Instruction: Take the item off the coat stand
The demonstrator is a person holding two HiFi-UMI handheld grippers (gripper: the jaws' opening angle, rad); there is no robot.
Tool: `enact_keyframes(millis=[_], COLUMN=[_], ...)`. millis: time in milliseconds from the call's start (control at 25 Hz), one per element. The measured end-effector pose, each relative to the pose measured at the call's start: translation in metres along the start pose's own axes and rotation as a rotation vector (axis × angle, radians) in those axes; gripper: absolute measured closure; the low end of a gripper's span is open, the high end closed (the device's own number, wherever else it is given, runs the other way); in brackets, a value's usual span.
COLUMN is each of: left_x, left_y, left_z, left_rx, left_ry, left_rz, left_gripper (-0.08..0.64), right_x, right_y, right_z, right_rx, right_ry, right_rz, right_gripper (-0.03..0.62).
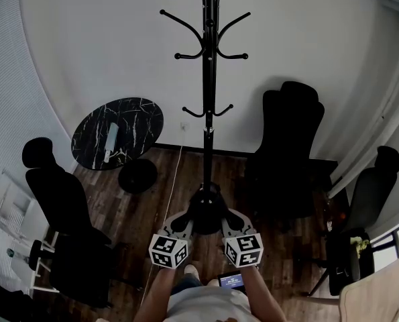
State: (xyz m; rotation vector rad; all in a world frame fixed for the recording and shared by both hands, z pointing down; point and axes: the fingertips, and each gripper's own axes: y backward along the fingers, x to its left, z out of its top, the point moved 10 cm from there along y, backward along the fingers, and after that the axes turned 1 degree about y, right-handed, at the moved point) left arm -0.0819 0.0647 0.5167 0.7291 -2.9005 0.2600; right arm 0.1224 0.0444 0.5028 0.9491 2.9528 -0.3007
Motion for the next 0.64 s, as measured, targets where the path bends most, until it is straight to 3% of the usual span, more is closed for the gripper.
enact_keyframes(millis=[640], left_x=[0.003], left_y=[-0.0015], left_z=[-0.0033], left_rx=[0.013], left_ry=[0.002], left_rz=[0.011], left_gripper=[0.531], right_x=[-0.0018], right_y=[-0.0053], right_z=[-0.0037], right_rx=[0.018], right_ry=[-0.009], right_rz=[0.01], right_gripper=[0.561])
